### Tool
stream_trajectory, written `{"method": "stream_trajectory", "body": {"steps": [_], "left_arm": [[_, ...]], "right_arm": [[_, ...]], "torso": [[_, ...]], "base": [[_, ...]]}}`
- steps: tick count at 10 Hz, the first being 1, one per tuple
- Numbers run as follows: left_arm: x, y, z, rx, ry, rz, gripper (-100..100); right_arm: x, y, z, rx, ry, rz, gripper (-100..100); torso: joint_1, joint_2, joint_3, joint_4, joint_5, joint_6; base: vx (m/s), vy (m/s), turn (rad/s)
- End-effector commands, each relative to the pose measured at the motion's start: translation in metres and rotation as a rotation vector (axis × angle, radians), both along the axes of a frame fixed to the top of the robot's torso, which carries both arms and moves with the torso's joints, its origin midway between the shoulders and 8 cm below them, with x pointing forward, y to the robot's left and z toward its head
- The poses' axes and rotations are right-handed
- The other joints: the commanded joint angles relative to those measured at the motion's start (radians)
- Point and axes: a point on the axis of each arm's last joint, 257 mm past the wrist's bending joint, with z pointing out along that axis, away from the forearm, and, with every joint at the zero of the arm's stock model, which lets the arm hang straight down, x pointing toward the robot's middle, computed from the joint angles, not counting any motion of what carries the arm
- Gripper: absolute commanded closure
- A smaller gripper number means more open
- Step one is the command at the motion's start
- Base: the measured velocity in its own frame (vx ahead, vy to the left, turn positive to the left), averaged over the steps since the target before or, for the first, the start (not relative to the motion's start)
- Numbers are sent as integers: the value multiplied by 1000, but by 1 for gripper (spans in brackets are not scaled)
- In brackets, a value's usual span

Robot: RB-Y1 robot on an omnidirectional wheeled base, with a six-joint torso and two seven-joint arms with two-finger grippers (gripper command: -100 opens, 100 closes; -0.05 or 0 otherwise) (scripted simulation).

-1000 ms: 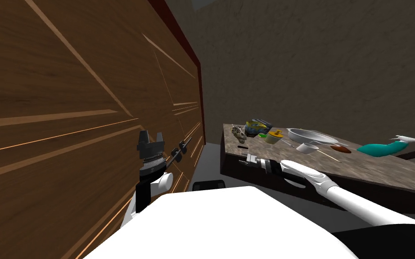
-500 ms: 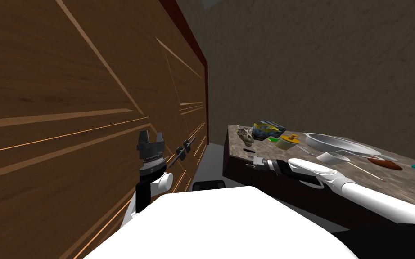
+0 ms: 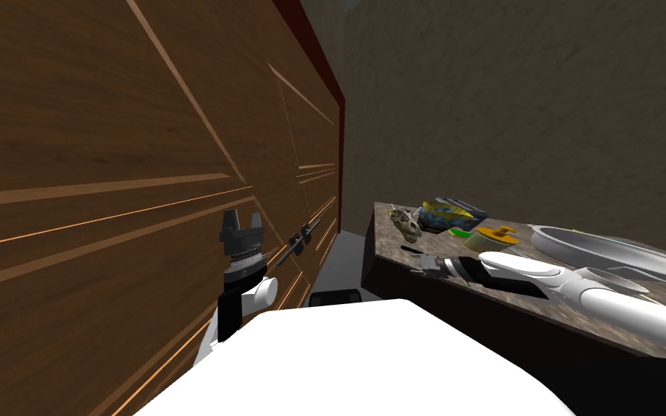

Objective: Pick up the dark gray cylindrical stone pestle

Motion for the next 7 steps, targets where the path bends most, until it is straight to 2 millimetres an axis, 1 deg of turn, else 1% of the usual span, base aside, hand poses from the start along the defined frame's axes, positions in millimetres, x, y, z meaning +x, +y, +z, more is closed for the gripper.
{"method": "stream_trajectory", "body": {"steps": [1,2,3,4,5,7], "left_arm": [[0,0,0,0,0,0,0],[0,0,0,0,0,0,0],[0,0,0,0,0,0,0],[0,0,0,0,0,0,0],[0,0,0,0,0,0,0],[0,-1,-1,0,1,-2,0]], "right_arm": [[-15,-33,-3,-84,55,-1,-100],[-26,-56,-1,-138,92,-2,-100],[-25,-59,3,-151,93,3,-100],[-36,-78,5,-197,129,0,-100],[-49,-94,5,-234,166,-3,-100],[-78,-117,3,-286,242,-12,-100]], "torso": [[0,0,0,0,0,0],[0,-2,-1,0,0,0],[-2,-2,-1,-1,0,0],[-1,-2,-1,0,-1,1],[0,-1,-1,0,0,0],[1,-3,-1,0,0,-2]], "base": [[63,-14,334],[70,-36,343],[54,-29,119],[50,-9,193],[62,-17,318],[66,-41,271]]}}
